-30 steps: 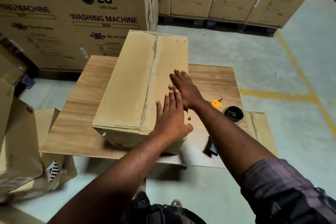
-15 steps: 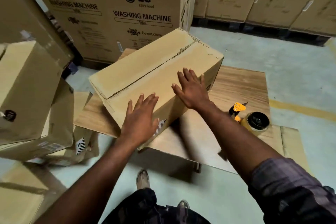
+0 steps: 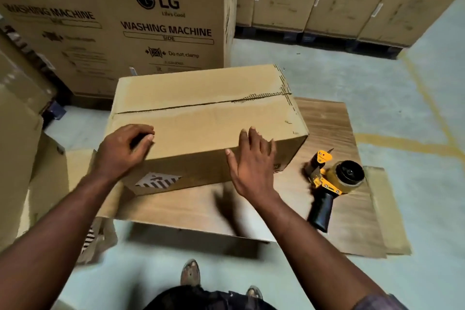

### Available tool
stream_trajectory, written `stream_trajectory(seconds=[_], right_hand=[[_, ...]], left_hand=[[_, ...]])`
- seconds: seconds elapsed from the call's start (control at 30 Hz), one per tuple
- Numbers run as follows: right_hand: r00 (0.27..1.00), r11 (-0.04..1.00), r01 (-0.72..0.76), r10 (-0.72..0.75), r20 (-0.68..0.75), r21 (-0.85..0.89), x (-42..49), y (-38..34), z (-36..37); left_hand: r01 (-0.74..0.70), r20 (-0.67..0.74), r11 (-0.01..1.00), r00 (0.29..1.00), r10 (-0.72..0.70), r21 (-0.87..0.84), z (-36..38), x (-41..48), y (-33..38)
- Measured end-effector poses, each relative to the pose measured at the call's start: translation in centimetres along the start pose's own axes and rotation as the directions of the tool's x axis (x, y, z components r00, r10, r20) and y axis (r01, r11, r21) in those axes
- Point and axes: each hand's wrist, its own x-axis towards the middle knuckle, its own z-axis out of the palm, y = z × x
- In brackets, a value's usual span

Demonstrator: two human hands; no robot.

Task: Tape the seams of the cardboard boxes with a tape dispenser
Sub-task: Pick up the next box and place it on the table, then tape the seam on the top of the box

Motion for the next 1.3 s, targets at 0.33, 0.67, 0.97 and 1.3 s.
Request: stream_trajectory(seconds=[0.33,0.67,0.97,1.3], right_hand=[[0.988,0.987,-0.154,0.154,0.007,-0.045,3.1,3.8,0.5],[0.956,0.952,-0.289,0.282,-0.079,-0.097,0.8,1.9,0.2],[0.917,0.928,-0.334,0.361,-0.171,0.169,-0.9,4.6,-1.2],[0.673,0.638,-0.619,0.732,-0.110,0.458,-7.6,16.2,-0.7]], left_hand=[[-0.198,0.110,0.980,0.974,0.199,-0.018,0.6,5.9,-4.0],[-0.251,0.123,0.955,0.955,0.271,-0.158,1.0,9.8,-4.8],[-0.162,0.024,0.972,0.985,0.169,-0.167,5.7,6.7,2.6],[0.079,0.702,0.910,0.664,0.256,-0.407,22.8,-3.7,21.9]])
